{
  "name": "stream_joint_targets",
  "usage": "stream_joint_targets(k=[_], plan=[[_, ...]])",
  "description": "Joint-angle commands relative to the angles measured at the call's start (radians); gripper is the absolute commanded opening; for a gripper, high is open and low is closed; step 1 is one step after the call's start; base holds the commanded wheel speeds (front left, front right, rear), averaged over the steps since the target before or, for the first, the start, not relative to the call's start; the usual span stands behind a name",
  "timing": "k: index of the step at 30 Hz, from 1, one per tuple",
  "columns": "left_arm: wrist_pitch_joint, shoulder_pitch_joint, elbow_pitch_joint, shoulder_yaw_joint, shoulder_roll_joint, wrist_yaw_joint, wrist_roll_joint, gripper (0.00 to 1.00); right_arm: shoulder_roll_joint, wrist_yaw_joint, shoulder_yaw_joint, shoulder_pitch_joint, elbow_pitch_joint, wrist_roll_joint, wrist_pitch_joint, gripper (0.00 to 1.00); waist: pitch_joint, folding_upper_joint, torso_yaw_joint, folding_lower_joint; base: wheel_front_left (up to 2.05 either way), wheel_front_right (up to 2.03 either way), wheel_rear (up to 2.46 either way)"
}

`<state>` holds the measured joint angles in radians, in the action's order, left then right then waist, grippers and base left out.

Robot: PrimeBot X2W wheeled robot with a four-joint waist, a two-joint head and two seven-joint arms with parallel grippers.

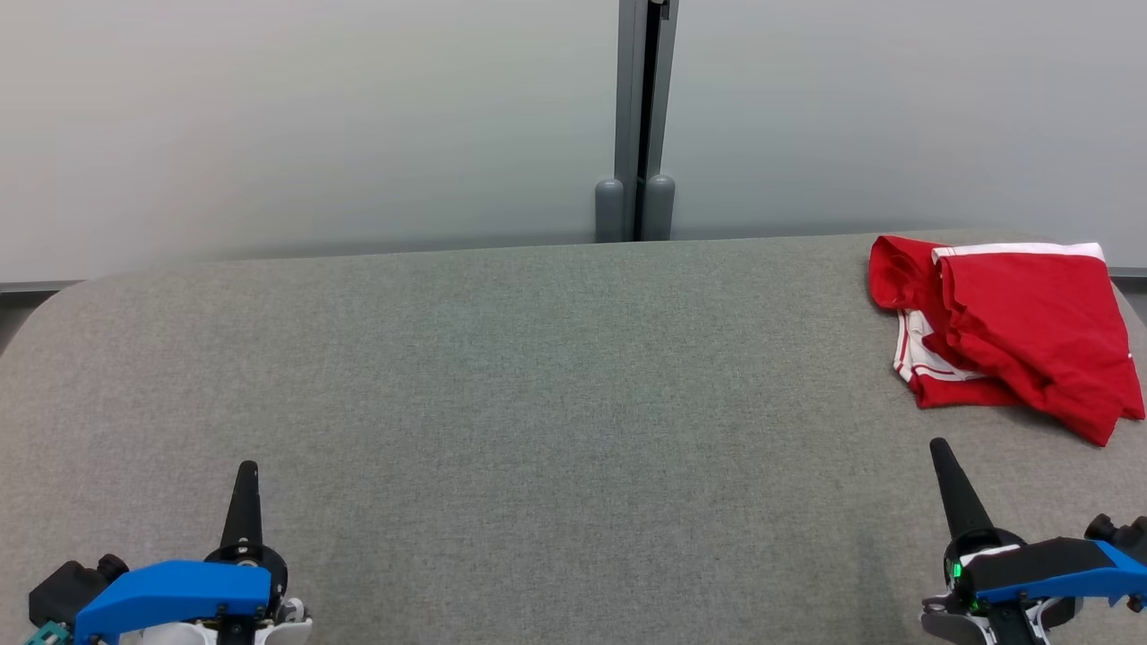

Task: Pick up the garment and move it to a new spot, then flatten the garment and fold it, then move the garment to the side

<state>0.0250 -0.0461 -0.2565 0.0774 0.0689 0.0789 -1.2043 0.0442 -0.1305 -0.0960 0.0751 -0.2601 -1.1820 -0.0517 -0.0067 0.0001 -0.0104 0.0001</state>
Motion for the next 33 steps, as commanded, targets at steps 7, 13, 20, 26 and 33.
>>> stream_joint_targets(k=[7,13,20,26,33], plan=[[0.018,-0.034,0.011,0.008,0.000,0.013,-0.078,0.00,0.008,0.000,-0.005,0.024,0.013,-0.086,-0.014,0.00,0.001,-0.0001,0.001,-0.0001,0.00,0.00,0.00],[0.030,-0.038,0.011,0.014,-0.003,0.021,-0.130,0.00,0.008,0.000,-0.008,0.028,0.014,-0.141,-0.021,0.00,0.003,-0.0001,0.003,-0.0001,0.00,0.00,0.00],[0.044,-0.046,0.012,0.020,-0.006,0.028,-0.189,0.00,0.008,0.000,-0.010,0.030,0.014,-0.202,-0.030,0.00,0.004,-0.0001,0.004,-0.0001,0.00,0.00,0.00],[0.053,-0.050,0.012,0.024,-0.009,0.032,-0.230,0.00,0.009,0.000,-0.012,0.031,0.015,-0.244,-0.038,0.00,0.005,-0.0001,0.005,-0.0001,0.00,0.00,0.00],[0.064,-0.055,0.013,0.029,-0.012,0.040,-0.283,0.00,0.009,0.000,-0.015,0.032,0.016,-0.299,-0.045,0.00,0.006,-0.0001,0.007,-0.0001,0.00,0.00,0.00]])
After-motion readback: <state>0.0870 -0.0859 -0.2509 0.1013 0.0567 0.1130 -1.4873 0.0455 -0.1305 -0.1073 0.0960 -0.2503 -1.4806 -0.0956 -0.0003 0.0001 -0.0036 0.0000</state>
